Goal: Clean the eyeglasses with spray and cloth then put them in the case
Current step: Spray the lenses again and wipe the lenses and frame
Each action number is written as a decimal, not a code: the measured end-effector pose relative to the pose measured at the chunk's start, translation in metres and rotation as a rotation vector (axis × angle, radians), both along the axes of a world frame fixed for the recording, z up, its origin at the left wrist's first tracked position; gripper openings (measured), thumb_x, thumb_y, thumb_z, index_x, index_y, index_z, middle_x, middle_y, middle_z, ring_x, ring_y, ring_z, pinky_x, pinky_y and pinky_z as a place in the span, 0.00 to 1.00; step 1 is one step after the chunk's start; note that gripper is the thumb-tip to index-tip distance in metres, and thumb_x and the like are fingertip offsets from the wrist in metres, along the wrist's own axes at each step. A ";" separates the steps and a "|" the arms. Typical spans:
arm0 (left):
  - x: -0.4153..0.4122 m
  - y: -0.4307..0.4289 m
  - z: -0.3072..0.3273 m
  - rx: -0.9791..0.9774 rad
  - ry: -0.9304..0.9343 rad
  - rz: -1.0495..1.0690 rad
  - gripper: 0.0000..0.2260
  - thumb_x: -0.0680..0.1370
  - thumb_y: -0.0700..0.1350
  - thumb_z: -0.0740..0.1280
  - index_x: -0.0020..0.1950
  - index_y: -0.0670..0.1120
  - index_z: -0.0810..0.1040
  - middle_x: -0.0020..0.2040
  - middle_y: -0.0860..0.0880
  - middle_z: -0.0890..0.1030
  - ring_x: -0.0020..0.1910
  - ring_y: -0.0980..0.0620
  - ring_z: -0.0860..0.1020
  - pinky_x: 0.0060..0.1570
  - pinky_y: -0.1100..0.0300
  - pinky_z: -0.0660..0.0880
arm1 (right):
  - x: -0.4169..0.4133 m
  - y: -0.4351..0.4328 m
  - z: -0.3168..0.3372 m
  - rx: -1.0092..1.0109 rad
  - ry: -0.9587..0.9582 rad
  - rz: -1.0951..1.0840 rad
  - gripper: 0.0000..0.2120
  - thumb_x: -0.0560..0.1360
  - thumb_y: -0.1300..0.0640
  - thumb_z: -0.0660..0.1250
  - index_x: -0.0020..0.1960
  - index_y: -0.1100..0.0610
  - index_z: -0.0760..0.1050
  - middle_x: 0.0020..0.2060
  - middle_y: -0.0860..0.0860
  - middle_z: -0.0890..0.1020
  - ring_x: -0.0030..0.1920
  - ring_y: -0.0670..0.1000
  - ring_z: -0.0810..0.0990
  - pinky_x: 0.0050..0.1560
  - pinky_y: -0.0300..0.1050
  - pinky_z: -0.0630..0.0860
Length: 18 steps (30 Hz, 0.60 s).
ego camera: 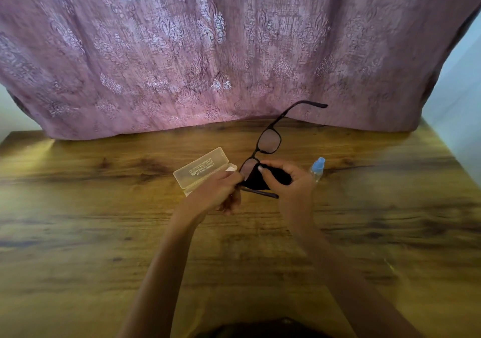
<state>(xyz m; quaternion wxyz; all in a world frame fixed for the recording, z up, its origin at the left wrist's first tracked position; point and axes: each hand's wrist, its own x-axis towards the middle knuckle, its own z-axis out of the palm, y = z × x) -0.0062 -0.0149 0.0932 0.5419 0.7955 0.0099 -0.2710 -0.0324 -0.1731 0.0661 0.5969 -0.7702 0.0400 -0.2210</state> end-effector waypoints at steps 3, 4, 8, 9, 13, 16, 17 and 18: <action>-0.001 -0.004 0.002 0.019 -0.004 -0.021 0.14 0.80 0.49 0.55 0.39 0.45 0.71 0.21 0.51 0.72 0.18 0.55 0.66 0.19 0.68 0.61 | -0.003 0.001 -0.002 -0.288 -0.138 0.006 0.08 0.74 0.61 0.72 0.52 0.62 0.83 0.48 0.53 0.83 0.48 0.47 0.80 0.50 0.43 0.78; 0.000 -0.004 0.003 0.022 -0.014 -0.025 0.15 0.81 0.50 0.54 0.39 0.45 0.71 0.22 0.52 0.71 0.18 0.55 0.65 0.19 0.68 0.61 | -0.004 0.003 -0.003 -0.343 -0.173 0.006 0.09 0.74 0.60 0.73 0.52 0.63 0.83 0.48 0.53 0.82 0.48 0.47 0.79 0.51 0.38 0.76; 0.000 -0.005 0.002 0.041 -0.061 -0.048 0.18 0.82 0.54 0.52 0.41 0.46 0.75 0.22 0.54 0.69 0.19 0.56 0.64 0.20 0.66 0.62 | -0.005 0.008 -0.010 -0.407 -0.206 0.013 0.14 0.71 0.58 0.76 0.54 0.64 0.81 0.49 0.56 0.78 0.47 0.48 0.76 0.50 0.30 0.71; 0.000 -0.005 0.001 0.047 -0.070 -0.054 0.18 0.82 0.54 0.53 0.39 0.47 0.74 0.22 0.54 0.68 0.19 0.57 0.64 0.20 0.66 0.62 | -0.005 0.008 -0.012 -0.400 -0.208 0.016 0.13 0.71 0.59 0.76 0.54 0.64 0.82 0.48 0.56 0.78 0.47 0.49 0.77 0.48 0.33 0.72; 0.000 -0.005 -0.003 0.052 -0.109 -0.044 0.16 0.81 0.51 0.53 0.36 0.49 0.70 0.22 0.55 0.67 0.20 0.57 0.63 0.21 0.66 0.62 | -0.002 0.006 -0.015 -0.419 -0.267 0.113 0.10 0.73 0.65 0.73 0.53 0.63 0.82 0.46 0.56 0.79 0.45 0.50 0.78 0.47 0.36 0.74; 0.001 -0.004 -0.003 0.048 -0.141 -0.039 0.16 0.81 0.49 0.53 0.35 0.48 0.68 0.22 0.56 0.67 0.20 0.59 0.63 0.23 0.64 0.62 | -0.001 -0.001 -0.014 -0.480 -0.324 0.200 0.10 0.73 0.66 0.72 0.54 0.63 0.82 0.47 0.56 0.80 0.48 0.50 0.79 0.49 0.38 0.74; 0.001 -0.004 -0.004 0.053 -0.151 -0.047 0.16 0.81 0.49 0.53 0.35 0.48 0.68 0.22 0.56 0.67 0.20 0.59 0.63 0.24 0.63 0.62 | 0.000 -0.002 -0.014 -0.497 -0.334 0.203 0.10 0.73 0.66 0.72 0.55 0.63 0.82 0.47 0.56 0.80 0.48 0.51 0.78 0.49 0.39 0.75; 0.002 -0.004 -0.004 0.057 -0.158 -0.055 0.15 0.81 0.48 0.53 0.36 0.47 0.69 0.22 0.56 0.68 0.21 0.58 0.64 0.25 0.62 0.62 | 0.001 -0.003 -0.014 -0.513 -0.342 0.192 0.10 0.74 0.66 0.71 0.55 0.64 0.82 0.47 0.57 0.79 0.48 0.51 0.78 0.49 0.39 0.74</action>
